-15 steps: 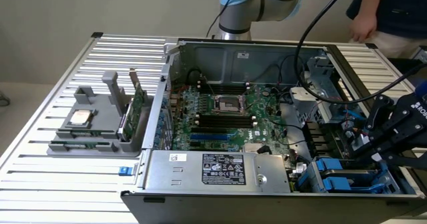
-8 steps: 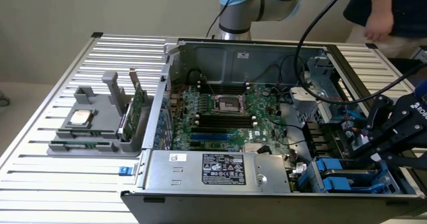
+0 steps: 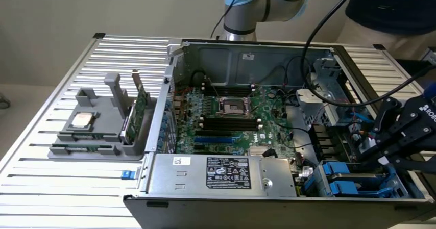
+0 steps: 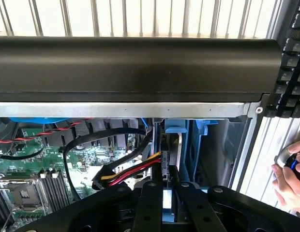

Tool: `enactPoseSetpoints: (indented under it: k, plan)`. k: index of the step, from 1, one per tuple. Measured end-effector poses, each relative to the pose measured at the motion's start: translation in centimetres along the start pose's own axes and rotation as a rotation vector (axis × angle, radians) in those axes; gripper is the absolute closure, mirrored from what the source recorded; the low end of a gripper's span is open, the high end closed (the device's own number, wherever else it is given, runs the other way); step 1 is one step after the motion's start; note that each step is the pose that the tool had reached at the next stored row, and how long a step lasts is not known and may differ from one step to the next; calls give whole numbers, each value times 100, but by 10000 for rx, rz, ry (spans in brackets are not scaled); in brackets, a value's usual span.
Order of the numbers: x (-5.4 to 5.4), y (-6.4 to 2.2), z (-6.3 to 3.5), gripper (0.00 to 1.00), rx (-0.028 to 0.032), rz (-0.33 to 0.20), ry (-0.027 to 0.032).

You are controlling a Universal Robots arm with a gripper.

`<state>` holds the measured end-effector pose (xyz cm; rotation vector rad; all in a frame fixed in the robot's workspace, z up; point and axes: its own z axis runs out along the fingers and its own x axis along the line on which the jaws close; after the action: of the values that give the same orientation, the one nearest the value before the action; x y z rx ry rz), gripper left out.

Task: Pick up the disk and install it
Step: 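Insert the first disk wire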

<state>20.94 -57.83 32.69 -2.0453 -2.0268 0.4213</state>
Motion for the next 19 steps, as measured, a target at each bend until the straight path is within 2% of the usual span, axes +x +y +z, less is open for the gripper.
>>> enactPoseSetpoints:
  k: [6,12,19]
  plan:
    - [1,19,-4,83,33,2,0]
    - [0,24,-2,83,125,38,13]
    - [1,58,-7,83,170,93,35]
